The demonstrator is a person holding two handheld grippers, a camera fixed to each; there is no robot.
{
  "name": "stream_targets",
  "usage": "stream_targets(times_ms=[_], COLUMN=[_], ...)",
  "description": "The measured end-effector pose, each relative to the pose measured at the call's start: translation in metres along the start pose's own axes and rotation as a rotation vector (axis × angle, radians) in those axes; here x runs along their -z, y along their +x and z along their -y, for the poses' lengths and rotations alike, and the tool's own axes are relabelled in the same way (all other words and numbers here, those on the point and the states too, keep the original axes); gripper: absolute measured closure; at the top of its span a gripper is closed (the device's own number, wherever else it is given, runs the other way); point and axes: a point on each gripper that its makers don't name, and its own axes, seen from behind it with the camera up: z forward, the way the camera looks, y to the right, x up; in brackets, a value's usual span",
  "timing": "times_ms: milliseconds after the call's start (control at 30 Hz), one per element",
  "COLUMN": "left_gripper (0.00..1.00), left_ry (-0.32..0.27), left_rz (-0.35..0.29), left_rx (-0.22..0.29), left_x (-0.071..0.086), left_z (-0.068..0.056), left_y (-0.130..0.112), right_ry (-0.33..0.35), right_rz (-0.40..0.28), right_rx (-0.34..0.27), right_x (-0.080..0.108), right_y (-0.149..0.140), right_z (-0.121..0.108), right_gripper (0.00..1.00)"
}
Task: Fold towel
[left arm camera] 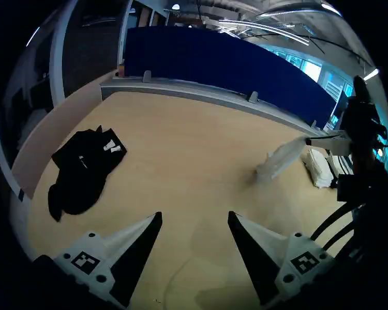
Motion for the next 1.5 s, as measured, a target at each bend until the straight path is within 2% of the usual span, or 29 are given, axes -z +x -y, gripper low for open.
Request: stream_targets(times_ms=[200,400,867,1067,1500], left_gripper=[0.06,0.06,0.06,0.06,0.06], left_ry=[-0.009,-0.015,-0.016,-0.012,0.008], left_rz=[-0.017,-0.026,-0.033,-0.034,-0.027], left_rx=[-0.001,-0.001,-0.009,-0.003,0.008], left_x=[0.006,0.012,0.019,0.020,0.023], left_z=[-0.005,-0.009,-0.013,-0.014,-0.017], left_y=[0.004,0.005,0.005,0.004,-0.002], right_ry=[-0.023,-0.040,-0.051,-0.077,-0.153], right_rz=[-0.020,-0.022,-0.035,-0.027,0.020], right_rx=[0.031,0.044,0.018,0.019,0.026], right_x=[0.022,0.037,0.058,0.070,0.090], right_y=[0.020,0.022,0.027,0.026,0.017], right_z=[-0.015,-0.025,-0.050,-0.076,-0.159], right_gripper=[0.97,0.97,0.97,0.97,0.97])
